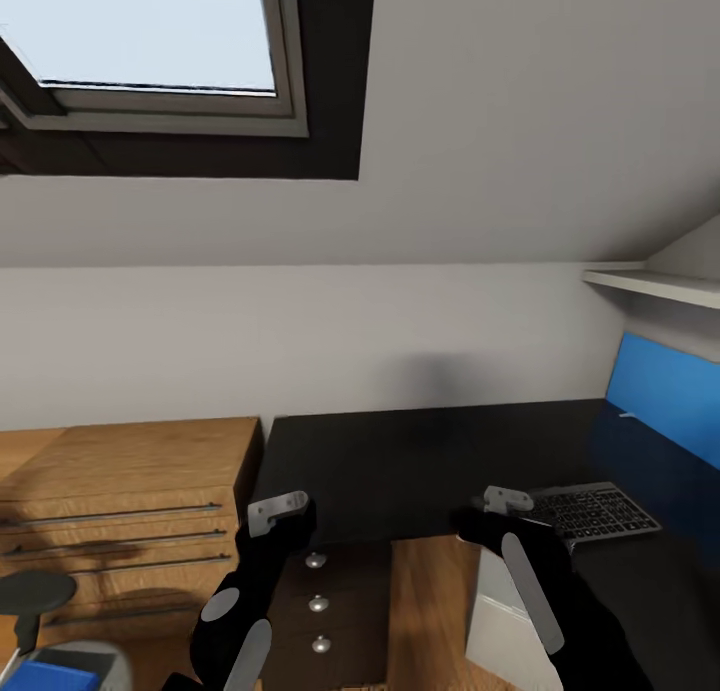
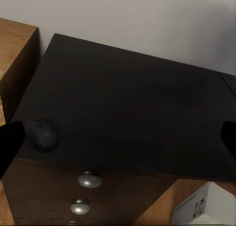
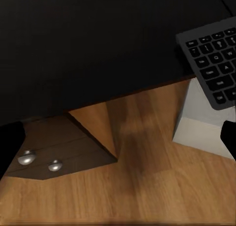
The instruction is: In the bedroom, organize the workspace by keeping the computer under the desk, ensuring the monitor is on the desk, placing the keyboard on the desk next to the monitor, placing the mouse on the desk next to the keyboard, moving the folder from the swivel chair onto the desk next to the mouse, stacking the notebook on top of the folder with the pen on top of the notebook, and positioning the swivel chair next to the desk.
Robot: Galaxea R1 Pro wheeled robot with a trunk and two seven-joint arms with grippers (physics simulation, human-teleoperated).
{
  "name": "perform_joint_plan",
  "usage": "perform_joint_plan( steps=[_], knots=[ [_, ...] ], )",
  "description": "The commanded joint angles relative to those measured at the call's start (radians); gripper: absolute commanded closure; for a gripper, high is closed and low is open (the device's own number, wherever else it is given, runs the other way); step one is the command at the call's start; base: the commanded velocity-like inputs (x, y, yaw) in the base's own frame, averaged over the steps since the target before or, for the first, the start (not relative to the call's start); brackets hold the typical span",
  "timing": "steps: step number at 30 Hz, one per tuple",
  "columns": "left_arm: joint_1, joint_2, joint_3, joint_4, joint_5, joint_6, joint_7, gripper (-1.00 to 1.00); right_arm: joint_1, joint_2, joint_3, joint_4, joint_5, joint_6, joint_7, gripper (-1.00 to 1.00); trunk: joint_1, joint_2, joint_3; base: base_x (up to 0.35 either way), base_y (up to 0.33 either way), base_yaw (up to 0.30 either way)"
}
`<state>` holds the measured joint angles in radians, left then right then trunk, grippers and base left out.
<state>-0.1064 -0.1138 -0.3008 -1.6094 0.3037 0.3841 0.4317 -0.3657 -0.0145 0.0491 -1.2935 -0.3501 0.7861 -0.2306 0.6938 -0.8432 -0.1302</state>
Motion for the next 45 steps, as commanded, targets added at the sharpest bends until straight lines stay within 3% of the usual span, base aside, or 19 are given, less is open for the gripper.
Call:
perform_joint_plan(
  steps=[1, 12, 30, 45],
  knots=[
    [-0.001, 0.000, -0.001, -0.001, 0.009, 0.002, 0.009, -1.00, -0.001, -0.001, 0.002, -0.001, -0.010, 0.003, -0.010, -1.00, 0.000, -0.002, -0.003, -0.257, 0.189, 0.000],
    [-0.001, 0.000, -0.001, -0.001, 0.009, 0.002, 0.009, -1.00, -0.001, -0.001, 0.002, -0.001, -0.010, 0.003, -0.010, -1.00, 0.000, -0.002, -0.019, -0.221, 0.122, 0.000],
    [-0.001, 0.000, -0.001, -0.001, 0.009, 0.002, 0.009, -1.00, -0.001, -0.001, 0.000, 0.000, -0.009, 0.002, -0.031, -1.00, 0.000, -0.002, -0.022, -0.007, 0.002, -0.083],
    [-0.001, 0.000, -0.001, -0.001, 0.009, 0.001, 0.009, -1.00, -0.001, 0.001, 0.003, 0.084, -0.016, -0.150, -0.115, -1.00, 0.000, -0.002, -0.010, -0.010, 0.040, -0.215]
  ],
)
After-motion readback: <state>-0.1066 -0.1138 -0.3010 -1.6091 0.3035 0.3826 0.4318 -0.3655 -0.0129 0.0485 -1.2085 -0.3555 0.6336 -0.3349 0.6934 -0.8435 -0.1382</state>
